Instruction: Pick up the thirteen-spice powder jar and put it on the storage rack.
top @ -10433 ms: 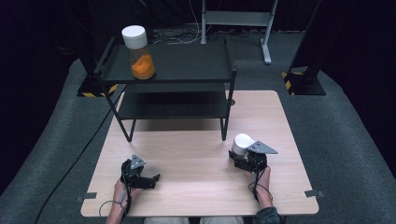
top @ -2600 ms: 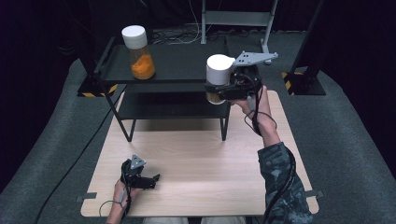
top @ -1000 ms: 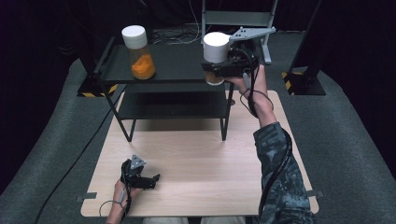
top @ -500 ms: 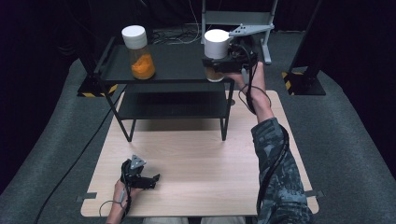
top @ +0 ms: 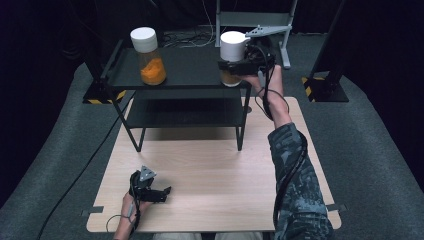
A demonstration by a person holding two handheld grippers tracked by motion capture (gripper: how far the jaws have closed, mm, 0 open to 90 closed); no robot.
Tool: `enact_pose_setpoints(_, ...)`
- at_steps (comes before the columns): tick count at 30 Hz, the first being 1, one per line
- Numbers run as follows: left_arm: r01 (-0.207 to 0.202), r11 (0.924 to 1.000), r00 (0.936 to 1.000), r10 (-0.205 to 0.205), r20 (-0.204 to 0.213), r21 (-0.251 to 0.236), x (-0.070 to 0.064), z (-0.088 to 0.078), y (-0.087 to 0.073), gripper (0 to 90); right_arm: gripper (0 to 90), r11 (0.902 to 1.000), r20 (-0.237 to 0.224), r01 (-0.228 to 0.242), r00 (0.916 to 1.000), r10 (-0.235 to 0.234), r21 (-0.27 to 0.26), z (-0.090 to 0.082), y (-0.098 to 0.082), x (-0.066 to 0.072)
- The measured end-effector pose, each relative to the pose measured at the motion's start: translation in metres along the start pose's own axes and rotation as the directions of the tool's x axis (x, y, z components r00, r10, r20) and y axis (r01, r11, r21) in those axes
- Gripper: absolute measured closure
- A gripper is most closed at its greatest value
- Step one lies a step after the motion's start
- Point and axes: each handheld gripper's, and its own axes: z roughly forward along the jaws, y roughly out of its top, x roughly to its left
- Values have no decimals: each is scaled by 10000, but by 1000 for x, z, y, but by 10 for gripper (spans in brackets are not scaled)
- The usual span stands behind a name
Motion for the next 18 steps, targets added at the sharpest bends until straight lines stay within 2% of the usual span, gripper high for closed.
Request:
enact_pose_setpoints(5, 8, 10000, 10000, -8, -1, -4, 0, 0, 0, 5, 307, 9997, -174, -201, 9997, 199, -112, -2, -4, -6)
enact_pose_setpoints(9, -5, 10000, 10000, 5, 1, -1, 0, 0, 0, 5, 307, 10000, -90, 79, 9999, -79, -34, -2, -3, -3)
enact_pose_setpoints(18, -8, 10000, 10000, 8, 1, 1, 0, 0, 0, 5, 306, 9999, -85, 60, 9999, -61, -96, -2, -4, -2)
